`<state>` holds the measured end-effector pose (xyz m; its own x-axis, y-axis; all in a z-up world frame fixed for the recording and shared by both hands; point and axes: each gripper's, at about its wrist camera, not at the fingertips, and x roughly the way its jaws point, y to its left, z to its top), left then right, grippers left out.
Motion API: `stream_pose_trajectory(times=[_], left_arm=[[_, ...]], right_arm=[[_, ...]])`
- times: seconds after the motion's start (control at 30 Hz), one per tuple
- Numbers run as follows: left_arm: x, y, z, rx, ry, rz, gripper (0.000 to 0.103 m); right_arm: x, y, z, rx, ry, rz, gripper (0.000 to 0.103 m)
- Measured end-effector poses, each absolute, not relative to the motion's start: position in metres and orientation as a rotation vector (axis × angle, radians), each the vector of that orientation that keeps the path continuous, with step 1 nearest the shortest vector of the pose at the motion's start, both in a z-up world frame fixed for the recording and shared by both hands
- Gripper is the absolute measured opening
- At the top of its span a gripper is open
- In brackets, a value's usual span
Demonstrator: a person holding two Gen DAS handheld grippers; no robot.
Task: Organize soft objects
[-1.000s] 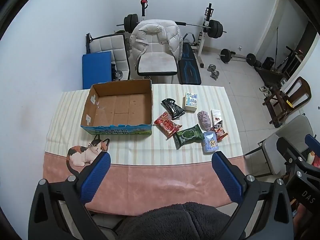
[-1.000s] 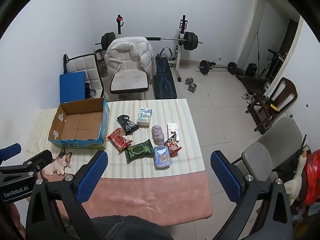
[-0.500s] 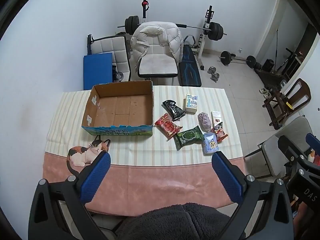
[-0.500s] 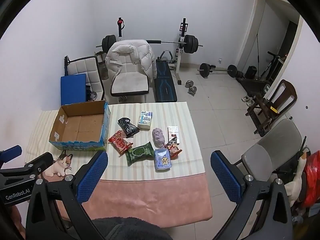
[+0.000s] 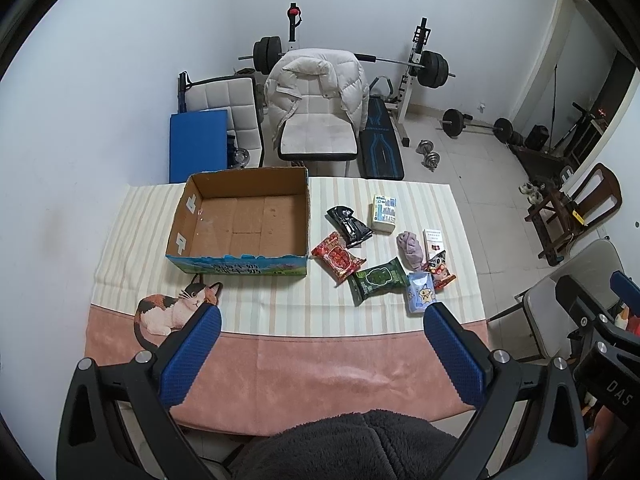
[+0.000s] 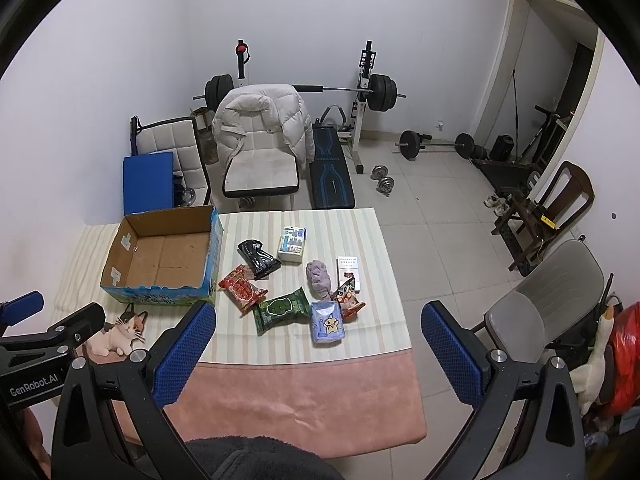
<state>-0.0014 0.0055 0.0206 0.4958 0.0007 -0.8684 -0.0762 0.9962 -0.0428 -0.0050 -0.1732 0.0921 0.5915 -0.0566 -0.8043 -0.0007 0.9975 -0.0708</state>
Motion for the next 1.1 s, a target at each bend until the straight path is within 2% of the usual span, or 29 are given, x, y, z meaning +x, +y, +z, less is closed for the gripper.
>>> stream_pose_trajectory(times=[1.1], left_arm=[[-0.0011,0.0107,0.0202,-0.086,1.03,0.056,0.103]], right_arm=[[-0.0042,-0.1701,0.0893,-0.056,0.929,-0.018,0.103]])
